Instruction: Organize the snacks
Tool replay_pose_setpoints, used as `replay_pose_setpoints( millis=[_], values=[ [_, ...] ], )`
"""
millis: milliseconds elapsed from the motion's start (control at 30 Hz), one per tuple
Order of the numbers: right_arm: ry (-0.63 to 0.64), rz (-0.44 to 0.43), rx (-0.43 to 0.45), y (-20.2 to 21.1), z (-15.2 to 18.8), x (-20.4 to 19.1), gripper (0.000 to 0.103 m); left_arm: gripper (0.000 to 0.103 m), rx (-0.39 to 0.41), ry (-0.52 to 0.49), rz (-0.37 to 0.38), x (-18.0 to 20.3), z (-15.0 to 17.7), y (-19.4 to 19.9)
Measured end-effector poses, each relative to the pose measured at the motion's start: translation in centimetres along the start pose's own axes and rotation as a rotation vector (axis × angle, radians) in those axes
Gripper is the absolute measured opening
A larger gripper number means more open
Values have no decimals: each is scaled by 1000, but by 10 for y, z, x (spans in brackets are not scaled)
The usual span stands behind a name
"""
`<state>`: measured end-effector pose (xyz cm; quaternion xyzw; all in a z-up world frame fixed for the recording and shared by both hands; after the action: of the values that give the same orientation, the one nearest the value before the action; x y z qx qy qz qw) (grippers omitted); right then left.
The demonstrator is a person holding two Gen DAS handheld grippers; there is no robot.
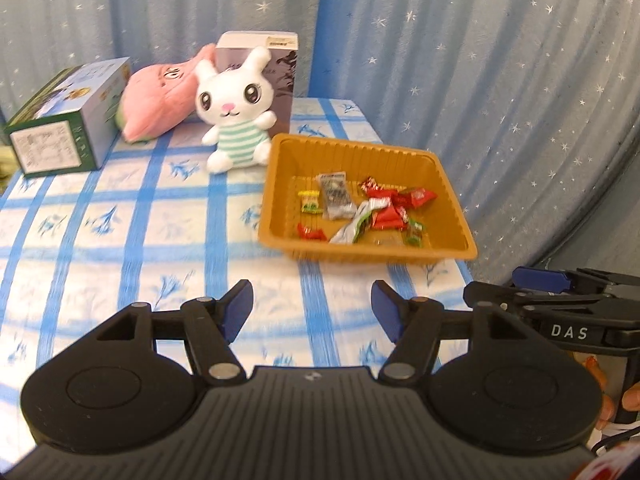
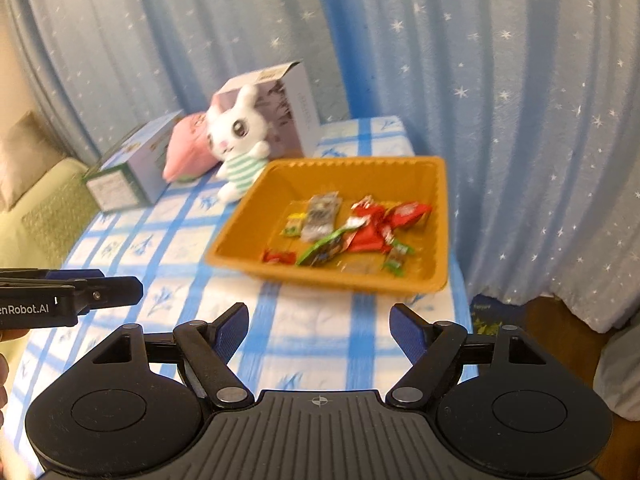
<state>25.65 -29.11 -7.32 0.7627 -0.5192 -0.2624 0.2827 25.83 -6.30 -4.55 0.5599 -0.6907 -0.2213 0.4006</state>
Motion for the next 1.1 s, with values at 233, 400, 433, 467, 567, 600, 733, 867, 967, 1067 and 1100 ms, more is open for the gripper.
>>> replay_pose_setpoints(
  millis=[233, 400, 433, 467, 567, 600, 733, 867, 967, 1067, 1100],
  values=[
    [15, -34, -40, 20, 18, -32, 77, 63, -25, 21, -33, -13, 35, 30],
    [41, -47, -58, 32, 28, -50, 77, 63, -41, 45, -43, -21, 55, 49],
    [42, -50, -59, 34, 30, -53, 77, 63, -42, 48, -42, -22, 58, 53],
    [43, -54, -60, 36, 33, -57, 77, 63, -41, 51, -42, -23, 61, 57],
    [52, -69, -66, 41, 38, -67, 77, 63, -43, 58, -49, -28, 70, 66],
    [57, -74, -68, 43, 40, -71, 77, 63, -44, 61, -53, -30, 72, 68],
    [71, -96, -67, 49, 44, -84, 77, 63, -48, 68, -64, -37, 81, 76],
    [82, -108, -70, 51, 45, -94, 77, 63, -50, 76, -70, -42, 87, 81],
    [85, -108, -74, 52, 46, -98, 77, 63, -49, 77, -72, -45, 89, 85],
    [84, -110, -73, 53, 47, -102, 77, 63, -43, 77, -72, -47, 89, 88],
    [84, -112, -74, 53, 47, -103, 77, 63, -40, 77, -71, -47, 89, 89]
  ],
)
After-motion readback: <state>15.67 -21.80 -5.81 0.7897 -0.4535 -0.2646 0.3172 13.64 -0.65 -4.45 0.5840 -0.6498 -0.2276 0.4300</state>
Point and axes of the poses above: each gripper's, at about its wrist camera, not at the fingertips, and y roughly against the way its jaws point, x to its right, z to its underside, the point moved 6 cm from there along -y, roughly the way its jaws point, and after that the axes turned 15 degrees about y, right-handed, at the moved point
